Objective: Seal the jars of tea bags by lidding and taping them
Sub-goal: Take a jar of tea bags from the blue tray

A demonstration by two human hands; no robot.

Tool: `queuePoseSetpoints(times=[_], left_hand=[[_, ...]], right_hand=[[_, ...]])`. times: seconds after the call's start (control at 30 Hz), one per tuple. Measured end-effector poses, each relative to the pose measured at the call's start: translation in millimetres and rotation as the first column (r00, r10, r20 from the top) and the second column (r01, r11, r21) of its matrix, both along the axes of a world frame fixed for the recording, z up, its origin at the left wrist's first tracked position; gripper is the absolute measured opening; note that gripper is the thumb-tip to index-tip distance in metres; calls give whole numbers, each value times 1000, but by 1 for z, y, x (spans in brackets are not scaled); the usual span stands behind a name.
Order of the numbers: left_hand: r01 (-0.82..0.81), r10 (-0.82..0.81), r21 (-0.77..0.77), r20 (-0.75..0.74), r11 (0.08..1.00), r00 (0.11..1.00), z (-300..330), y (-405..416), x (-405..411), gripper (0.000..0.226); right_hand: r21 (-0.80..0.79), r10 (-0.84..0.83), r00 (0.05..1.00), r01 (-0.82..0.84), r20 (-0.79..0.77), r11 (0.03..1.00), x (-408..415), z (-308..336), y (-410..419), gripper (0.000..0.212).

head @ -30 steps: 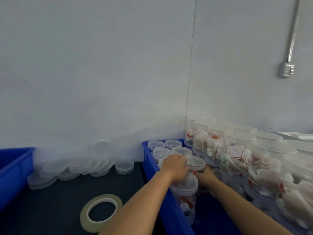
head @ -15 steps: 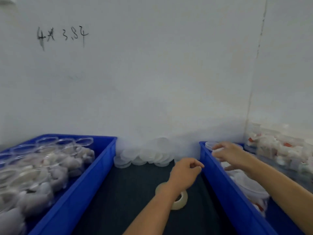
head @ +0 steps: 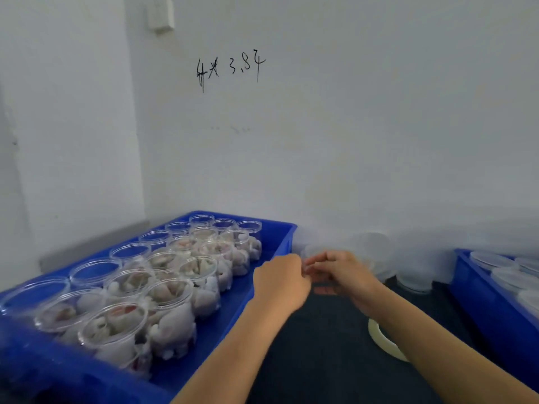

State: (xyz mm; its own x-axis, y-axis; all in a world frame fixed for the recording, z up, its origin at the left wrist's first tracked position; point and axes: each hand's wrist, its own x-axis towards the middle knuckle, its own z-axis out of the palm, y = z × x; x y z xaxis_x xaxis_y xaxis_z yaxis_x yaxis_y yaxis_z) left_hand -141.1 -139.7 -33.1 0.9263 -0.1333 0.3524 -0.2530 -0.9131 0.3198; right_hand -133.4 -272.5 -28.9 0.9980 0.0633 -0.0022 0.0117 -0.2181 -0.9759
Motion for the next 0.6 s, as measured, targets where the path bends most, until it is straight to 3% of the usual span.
queuePoseSetpoints(times=[0.13,0.27,0.47,0.6], left_hand=[[-115,109,49,96,992,989,12,64,-8,17],[-221,220,62,31,973,975,12,117,-12,7],[-262,267,141,-11,955,964,-7,175,-23,16],[-271,291,241,-48,932,956,-20,194,-30,26]], right_hand=[[-22,80,993,-78,91,997,2,2,54,22],[-127,167,971,-147,170,981,5,-1,103,23],[-276,326,922,-265,207,924,6,-16,157,22],[-474,425,884,-295,195,830,6,-26,178,28]])
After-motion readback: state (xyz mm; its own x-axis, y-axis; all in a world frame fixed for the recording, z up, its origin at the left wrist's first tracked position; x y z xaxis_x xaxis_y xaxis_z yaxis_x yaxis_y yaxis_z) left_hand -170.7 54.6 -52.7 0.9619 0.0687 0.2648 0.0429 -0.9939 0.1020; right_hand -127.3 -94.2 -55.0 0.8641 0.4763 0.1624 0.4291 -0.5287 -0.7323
